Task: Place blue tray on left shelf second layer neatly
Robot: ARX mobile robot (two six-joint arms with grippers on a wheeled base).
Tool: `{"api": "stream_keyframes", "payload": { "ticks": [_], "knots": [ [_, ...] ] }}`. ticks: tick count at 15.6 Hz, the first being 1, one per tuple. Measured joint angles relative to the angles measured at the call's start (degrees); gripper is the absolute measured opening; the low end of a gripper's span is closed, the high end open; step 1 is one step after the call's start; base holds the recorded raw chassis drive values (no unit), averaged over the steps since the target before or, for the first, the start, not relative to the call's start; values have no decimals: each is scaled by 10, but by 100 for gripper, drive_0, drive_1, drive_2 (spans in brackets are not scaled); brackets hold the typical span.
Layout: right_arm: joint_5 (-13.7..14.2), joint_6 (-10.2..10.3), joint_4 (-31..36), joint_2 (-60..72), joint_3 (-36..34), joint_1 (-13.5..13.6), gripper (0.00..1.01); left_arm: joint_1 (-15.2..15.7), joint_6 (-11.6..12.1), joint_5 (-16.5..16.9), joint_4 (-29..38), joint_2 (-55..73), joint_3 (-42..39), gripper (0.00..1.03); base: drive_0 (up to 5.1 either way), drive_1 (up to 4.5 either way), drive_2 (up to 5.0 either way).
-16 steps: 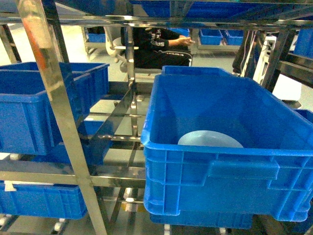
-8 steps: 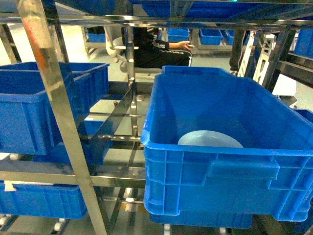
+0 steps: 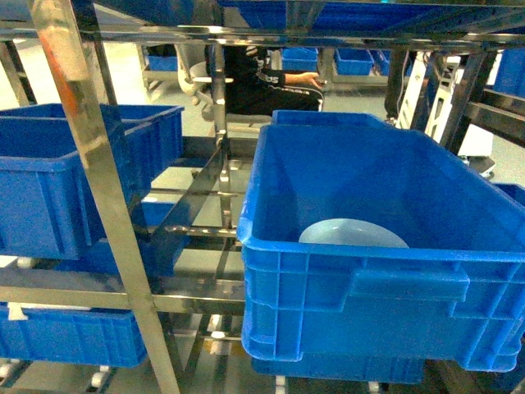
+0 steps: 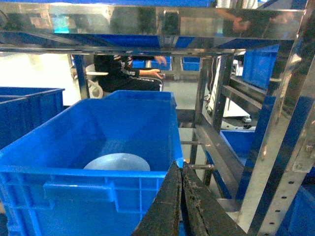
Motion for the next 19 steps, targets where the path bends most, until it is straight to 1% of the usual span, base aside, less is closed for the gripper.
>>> {"api": "stream_keyframes", "payload": {
  "ticks": [6, 7, 11, 14, 18, 19],
  "knots": [
    [0, 0, 2, -7, 0, 0, 2, 0, 0, 1, 0, 0, 0, 98, 0, 0, 0],
    [0, 0, 2, -7, 0, 0, 7, 0, 0, 1, 0, 0, 0, 98, 0, 0, 0],
    [0, 0, 2, -7, 0, 0, 62, 0, 0, 1, 0, 0, 0, 98, 0, 0, 0],
    [0, 0, 2, -7, 0, 0, 71, 0, 0, 1, 0, 0, 0, 98, 0, 0, 0],
    [0, 0, 2, -7, 0, 0, 91, 0, 0, 1, 0, 0, 0, 98, 0, 0, 0],
    [0, 0, 2, -7, 0, 0, 95, 0, 0, 1, 0, 0, 0, 98, 0, 0, 0]
  ]
}}
